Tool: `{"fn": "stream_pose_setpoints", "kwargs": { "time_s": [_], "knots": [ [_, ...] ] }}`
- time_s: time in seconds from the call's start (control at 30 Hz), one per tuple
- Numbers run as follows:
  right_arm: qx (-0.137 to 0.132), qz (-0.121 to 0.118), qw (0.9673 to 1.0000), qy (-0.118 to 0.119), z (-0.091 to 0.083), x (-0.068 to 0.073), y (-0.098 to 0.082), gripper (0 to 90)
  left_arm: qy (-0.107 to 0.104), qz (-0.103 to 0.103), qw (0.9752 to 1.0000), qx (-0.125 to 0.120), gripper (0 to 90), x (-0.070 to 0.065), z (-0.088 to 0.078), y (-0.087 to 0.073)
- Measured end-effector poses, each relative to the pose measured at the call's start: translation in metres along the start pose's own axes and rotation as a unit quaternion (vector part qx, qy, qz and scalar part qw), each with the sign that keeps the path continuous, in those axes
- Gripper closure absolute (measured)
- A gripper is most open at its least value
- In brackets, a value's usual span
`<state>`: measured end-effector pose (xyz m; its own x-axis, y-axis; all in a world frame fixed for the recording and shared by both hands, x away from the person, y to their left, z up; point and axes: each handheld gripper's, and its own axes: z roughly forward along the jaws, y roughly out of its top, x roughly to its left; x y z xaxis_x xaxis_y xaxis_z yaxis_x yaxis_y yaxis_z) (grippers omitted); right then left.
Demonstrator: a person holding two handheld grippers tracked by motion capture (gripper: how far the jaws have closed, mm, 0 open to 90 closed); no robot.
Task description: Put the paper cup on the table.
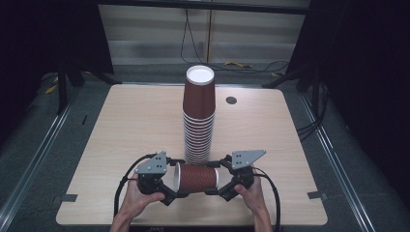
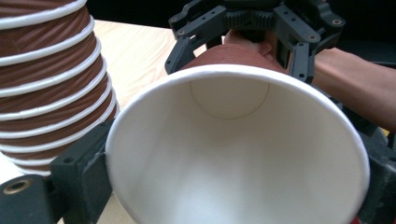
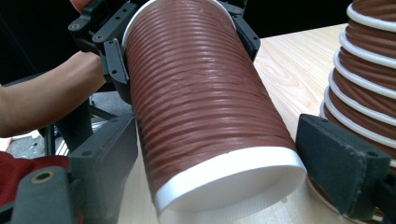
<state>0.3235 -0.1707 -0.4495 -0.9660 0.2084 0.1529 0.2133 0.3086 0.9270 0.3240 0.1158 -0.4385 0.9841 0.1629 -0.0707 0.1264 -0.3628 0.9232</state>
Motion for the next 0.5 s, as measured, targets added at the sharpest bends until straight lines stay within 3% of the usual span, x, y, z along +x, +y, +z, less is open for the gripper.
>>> {"fn": "stream_pose_setpoints", "kwargs": {
  "time_s": [0.27, 0.5],
  "knots": [
    [-0.010, 0.001, 0.9999, -0.013, -0.003, 0.000, -0.001, 13.2, 0.017, -0.006, 0.9997, 0.016, 6.9, 0.004, -0.005, -0.001],
    [-0.031, 0.010, 0.9984, -0.046, -0.010, 0.000, -0.008, 13.0, 0.035, -0.011, 0.9989, 0.031, 6.9, 0.006, -0.012, -0.004]
  ]
}}
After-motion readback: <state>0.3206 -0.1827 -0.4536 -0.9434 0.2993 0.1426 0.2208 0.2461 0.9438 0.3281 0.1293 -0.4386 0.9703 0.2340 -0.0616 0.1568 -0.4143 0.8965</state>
